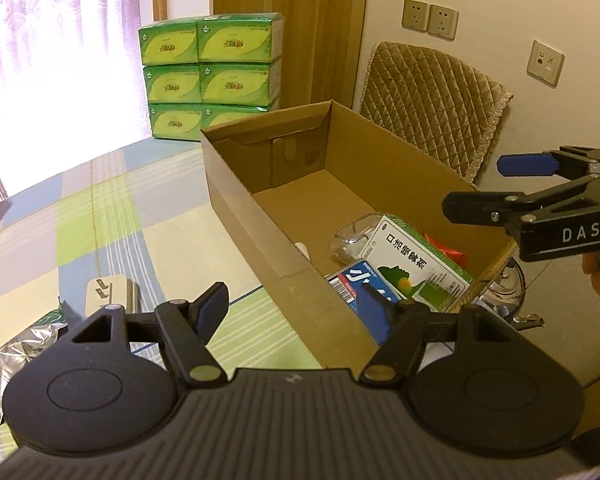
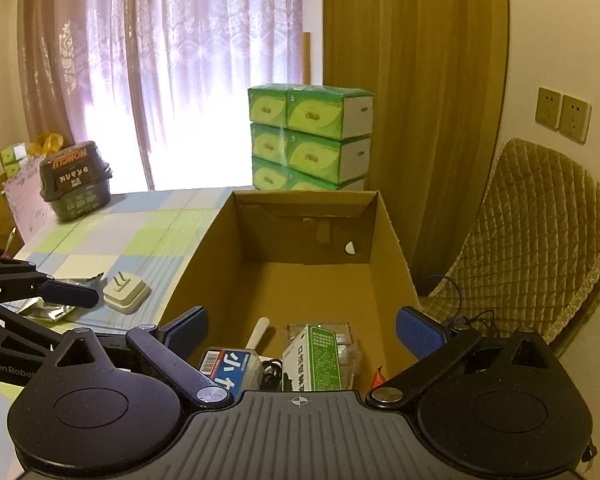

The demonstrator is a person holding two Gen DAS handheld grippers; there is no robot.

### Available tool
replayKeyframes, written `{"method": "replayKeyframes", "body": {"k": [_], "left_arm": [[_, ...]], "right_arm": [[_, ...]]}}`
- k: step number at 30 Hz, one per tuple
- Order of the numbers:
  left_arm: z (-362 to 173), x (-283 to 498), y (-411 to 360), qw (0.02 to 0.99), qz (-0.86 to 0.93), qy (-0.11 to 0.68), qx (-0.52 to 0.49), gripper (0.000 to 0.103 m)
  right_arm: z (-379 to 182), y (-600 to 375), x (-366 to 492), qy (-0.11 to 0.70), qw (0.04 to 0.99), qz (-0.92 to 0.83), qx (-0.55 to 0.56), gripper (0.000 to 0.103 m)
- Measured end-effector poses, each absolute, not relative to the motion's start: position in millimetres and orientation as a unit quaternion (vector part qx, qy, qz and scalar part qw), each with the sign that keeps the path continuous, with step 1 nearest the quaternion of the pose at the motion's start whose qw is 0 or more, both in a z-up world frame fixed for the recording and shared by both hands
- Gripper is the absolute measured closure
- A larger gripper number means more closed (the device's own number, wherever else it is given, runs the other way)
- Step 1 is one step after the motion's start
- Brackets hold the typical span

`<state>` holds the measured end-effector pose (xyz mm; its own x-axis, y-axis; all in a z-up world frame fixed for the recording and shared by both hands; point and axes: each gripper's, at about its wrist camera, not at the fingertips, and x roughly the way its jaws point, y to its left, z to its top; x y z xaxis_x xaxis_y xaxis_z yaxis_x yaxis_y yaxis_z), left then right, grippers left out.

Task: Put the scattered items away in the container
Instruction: 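Lower the toothpick box and red packet into the cardboard box and open both tools, then move both tools back from the cardboard box to the foil packet and plug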

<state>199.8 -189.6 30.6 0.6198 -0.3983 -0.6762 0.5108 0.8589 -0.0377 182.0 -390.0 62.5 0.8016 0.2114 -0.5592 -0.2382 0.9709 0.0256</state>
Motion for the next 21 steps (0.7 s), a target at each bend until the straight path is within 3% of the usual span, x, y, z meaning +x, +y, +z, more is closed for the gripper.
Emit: {"method": "replayKeyframes", "body": {"k": [9, 21], "left_arm": [[24, 193, -167, 0.898, -0.24, 0.363, 0.072, 0.035], [12, 172, -91, 0.907, -0.18, 0.377, 0.053, 0.025]], "right_arm": [[63, -380, 176, 0.295, 0.947, 0.127, -0.026, 0.0], [84, -323, 162, 0.267, 0.943, 0.198, -0.024, 0.0]]}}
